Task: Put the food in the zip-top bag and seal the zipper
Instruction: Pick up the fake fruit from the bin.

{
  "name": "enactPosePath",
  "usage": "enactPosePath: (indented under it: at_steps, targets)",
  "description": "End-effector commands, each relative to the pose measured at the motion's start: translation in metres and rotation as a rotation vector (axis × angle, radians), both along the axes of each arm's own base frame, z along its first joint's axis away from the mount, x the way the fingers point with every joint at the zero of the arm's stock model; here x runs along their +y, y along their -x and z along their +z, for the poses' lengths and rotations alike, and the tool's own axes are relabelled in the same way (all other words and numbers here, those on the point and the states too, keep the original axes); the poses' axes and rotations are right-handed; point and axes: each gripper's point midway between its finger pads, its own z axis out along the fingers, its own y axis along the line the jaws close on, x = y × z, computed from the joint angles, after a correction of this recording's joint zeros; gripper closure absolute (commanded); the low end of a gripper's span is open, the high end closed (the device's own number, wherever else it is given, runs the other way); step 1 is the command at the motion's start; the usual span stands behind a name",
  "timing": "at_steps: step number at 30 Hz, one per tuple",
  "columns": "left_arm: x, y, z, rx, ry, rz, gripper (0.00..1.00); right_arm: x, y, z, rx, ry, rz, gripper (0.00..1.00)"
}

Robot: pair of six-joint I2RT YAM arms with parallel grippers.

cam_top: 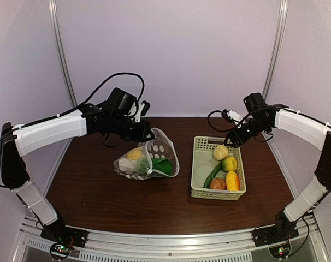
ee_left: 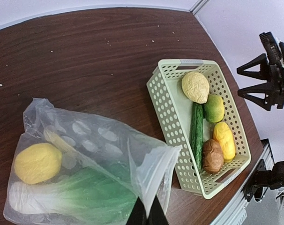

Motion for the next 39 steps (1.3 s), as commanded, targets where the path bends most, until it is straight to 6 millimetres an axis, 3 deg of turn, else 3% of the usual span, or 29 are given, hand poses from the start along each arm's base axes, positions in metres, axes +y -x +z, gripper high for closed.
enactPosePath:
  at_steps: [1,10,20,25,32,39]
  targets:
    - [0.003,0.006,0.018,-0.033,0.03,-0.032,1.0,-0.024,0.003,-0.021,0.01,0.167,0.002,0.31]
    - [0.016,0.016,0.019,-0.038,0.05,-0.009,1.0,-0.025,0.013,-0.055,0.106,0.242,0.058,0.27]
    - [0.013,0.015,0.012,-0.011,0.053,-0.005,1.0,-0.005,-0.008,-0.08,0.152,0.234,0.035,0.25]
    - [0.009,0.013,0.003,0.007,0.049,-0.004,1.0,-0.003,-0.026,-0.098,0.169,0.223,-0.052,0.18]
    - [0.006,0.013,-0.007,0.034,0.042,-0.008,1.0,0.002,-0.043,-0.121,0.174,0.179,-0.145,0.19]
    - [0.004,0.013,-0.006,0.041,0.048,-0.016,1.0,0.015,-0.049,-0.118,0.153,0.084,-0.161,0.2]
